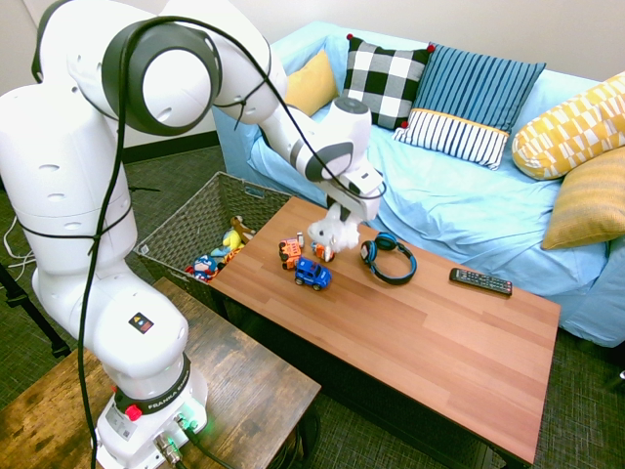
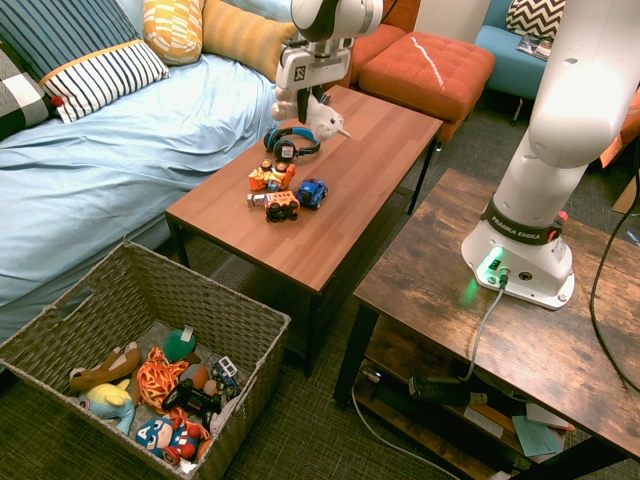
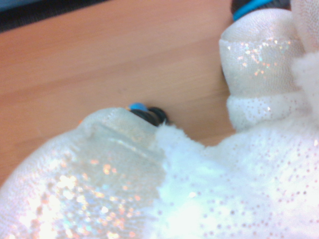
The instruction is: Put the stuffed toy in the basket
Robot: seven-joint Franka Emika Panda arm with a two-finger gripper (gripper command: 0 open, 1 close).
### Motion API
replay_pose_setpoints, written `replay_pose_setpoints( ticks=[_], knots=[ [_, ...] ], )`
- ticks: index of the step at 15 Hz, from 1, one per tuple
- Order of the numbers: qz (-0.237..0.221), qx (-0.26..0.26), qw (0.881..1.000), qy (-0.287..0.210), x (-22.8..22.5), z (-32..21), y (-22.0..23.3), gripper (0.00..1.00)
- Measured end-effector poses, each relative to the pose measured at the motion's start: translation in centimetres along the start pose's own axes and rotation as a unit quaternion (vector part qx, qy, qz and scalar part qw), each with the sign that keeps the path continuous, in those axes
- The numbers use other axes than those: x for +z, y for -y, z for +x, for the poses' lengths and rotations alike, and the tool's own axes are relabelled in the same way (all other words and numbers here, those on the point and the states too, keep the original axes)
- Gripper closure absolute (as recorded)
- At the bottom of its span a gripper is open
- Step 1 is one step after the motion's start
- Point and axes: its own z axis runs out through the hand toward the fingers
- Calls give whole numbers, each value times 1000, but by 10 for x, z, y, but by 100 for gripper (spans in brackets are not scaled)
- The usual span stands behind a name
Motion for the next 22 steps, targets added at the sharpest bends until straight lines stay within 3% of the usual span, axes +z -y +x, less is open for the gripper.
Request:
replay_pose_setpoints(
  ticks=[4,10,16,22],
  knots=[
    [-7,-18,1000,-12,-21,-57,82,100],
    [-5,-43,999,-33,-14,-157,184,100],
    [-4,-43,999,-29,33,-255,274,100],
    [-21,-39,999,-12,116,-305,295,100]
  ],
)
